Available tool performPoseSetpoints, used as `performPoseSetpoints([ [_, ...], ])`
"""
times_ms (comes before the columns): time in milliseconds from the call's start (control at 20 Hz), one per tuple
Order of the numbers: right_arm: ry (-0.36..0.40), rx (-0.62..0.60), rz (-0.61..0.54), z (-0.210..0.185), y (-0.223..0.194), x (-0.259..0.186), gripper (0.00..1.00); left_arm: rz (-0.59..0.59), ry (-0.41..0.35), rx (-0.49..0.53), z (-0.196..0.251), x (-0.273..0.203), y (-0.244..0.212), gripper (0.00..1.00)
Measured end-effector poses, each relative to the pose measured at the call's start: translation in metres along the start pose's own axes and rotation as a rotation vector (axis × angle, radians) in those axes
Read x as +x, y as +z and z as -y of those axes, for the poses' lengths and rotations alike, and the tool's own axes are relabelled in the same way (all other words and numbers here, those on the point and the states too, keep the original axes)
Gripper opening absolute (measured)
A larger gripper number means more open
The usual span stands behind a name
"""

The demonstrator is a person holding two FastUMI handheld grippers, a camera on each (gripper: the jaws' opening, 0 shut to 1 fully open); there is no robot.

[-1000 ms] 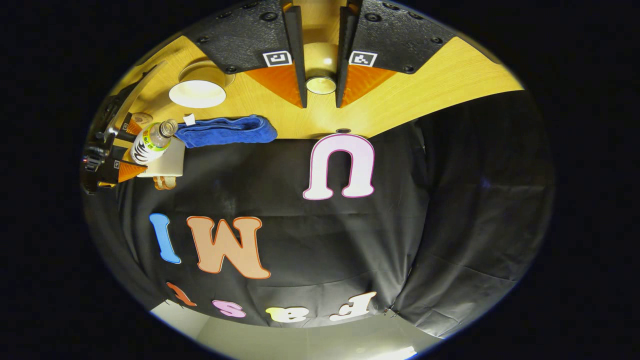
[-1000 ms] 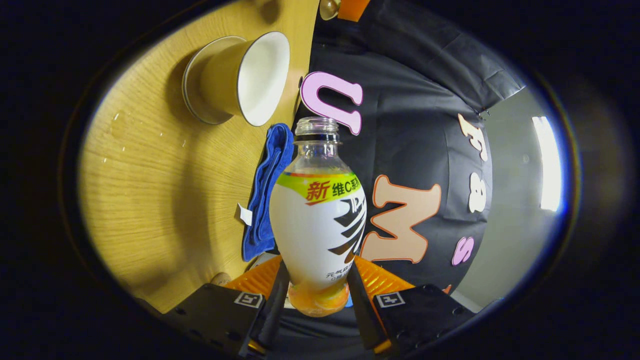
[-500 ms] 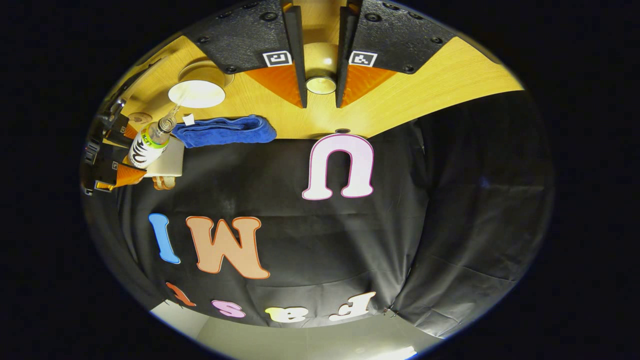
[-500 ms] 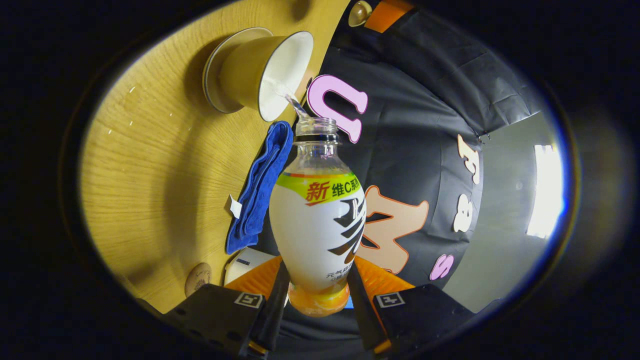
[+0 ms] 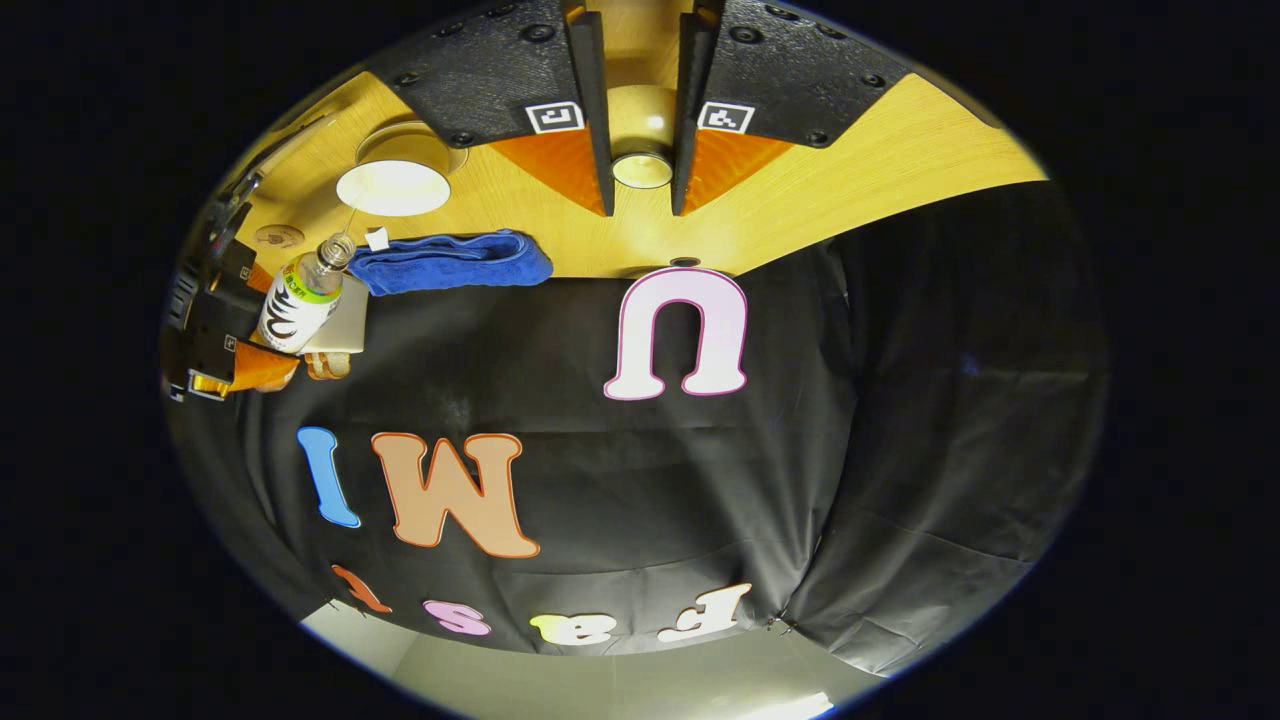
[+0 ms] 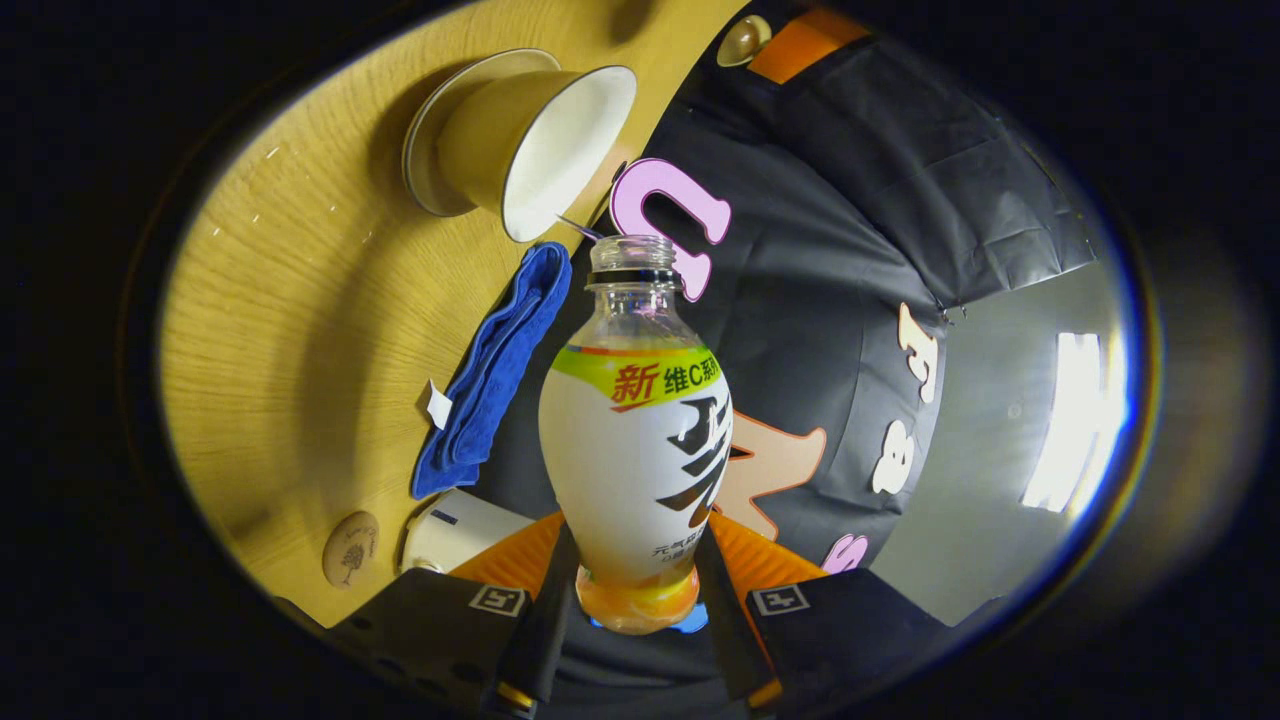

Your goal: Open the teacup lid with one hand, grasp the water bottle and pour water into the teacup with the other hand; after pouring, place the water bottle on the coaster and then close the teacup lid.

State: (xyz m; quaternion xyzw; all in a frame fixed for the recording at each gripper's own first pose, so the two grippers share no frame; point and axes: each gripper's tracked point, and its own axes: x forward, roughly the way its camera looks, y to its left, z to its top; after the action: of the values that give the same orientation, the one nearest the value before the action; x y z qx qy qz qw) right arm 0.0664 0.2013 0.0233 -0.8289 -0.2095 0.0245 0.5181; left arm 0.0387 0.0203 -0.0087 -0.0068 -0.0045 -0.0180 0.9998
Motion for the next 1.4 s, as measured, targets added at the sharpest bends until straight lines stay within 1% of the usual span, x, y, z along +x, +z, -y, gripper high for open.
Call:
performPoseSetpoints([
  [100, -0.02, -0.037, 0.015, 0.003, 0.005, -0.002, 0.67, -0.001, 0.0, -0.001, 0.0, 0.0, 0.0, 0.27],
  [300, -0.01, -0.028, 0.026, 0.002, 0.005, -0.001, 0.67, -0.001, 0.001, -0.001, -0.001, 0.0, 0.0, 0.27],
  [400, 0.012, -0.001, 0.026, -0.001, 0.004, 0.0, 0.67, -0.002, 0.001, -0.001, 0.0, 0.0, 0.0, 0.26],
  [450, 0.043, 0.04, 0.022, -0.006, 0.004, -0.001, 0.68, -0.001, 0.001, -0.001, 0.0, 0.0, 0.0, 0.26],
  [600, 0.18, 0.243, -0.008, -0.027, 0.007, -0.008, 0.67, -0.002, 0.001, 0.0, 0.0, 0.0, 0.0, 0.27],
  [650, 0.214, 0.301, -0.017, -0.032, 0.007, -0.009, 0.65, -0.002, 0.002, 0.0, -0.001, 0.0, 0.0, 0.26],
  [700, 0.246, 0.362, -0.028, -0.038, 0.007, -0.01, 0.67, -0.001, 0.003, 0.0, -0.001, 0.0, 0.001, 0.27],
  [750, 0.28, 0.431, -0.041, -0.044, 0.007, -0.011, 0.65, -0.001, 0.004, 0.001, -0.002, 0.0, 0.001, 0.26],
  [800, 0.311, 0.508, -0.056, -0.049, 0.008, -0.012, 0.7, -0.001, 0.004, 0.001, -0.002, 0.0, 0.001, 0.26],
  [900, 0.367, 0.676, -0.086, -0.053, 0.003, -0.015, 0.7, -0.001, 0.004, 0.001, -0.002, 0.0, 0.001, 0.26],
  [950, 0.388, 0.748, -0.106, -0.056, -0.002, -0.02, 0.67, -0.001, 0.004, 0.001, -0.001, 0.0, 0.0, 0.26],
  [1000, 0.402, 0.812, -0.125, -0.056, -0.006, -0.023, 0.65, -0.001, 0.004, 0.001, -0.001, 0.0, 0.001, 0.27],
  [1050, 0.413, 0.875, -0.147, -0.056, -0.008, -0.018, 0.7, -0.001, 0.004, 0.001, -0.001, 0.0, 0.0, 0.27],
  [1150, 0.429, 1.02, -0.187, -0.057, -0.015, -0.009, 0.65, -0.001, 0.005, 0.001, -0.001, 0.001, 0.001, 0.26],
  [1250, 0.439, 1.176, -0.214, -0.059, -0.031, -0.013, 0.65, -0.001, 0.005, 0.001, -0.001, 0.0, 0.0, 0.27],
  [1350, 0.431, 1.319, -0.236, -0.056, -0.046, -0.014, 0.7, -0.001, 0.005, 0.001, -0.001, 0.001, 0.001, 0.26],
  [1400, 0.415, 1.374, -0.25, -0.053, -0.053, -0.013, 0.66, -0.001, 0.005, 0.0, -0.001, 0.0, 0.001, 0.26],
])
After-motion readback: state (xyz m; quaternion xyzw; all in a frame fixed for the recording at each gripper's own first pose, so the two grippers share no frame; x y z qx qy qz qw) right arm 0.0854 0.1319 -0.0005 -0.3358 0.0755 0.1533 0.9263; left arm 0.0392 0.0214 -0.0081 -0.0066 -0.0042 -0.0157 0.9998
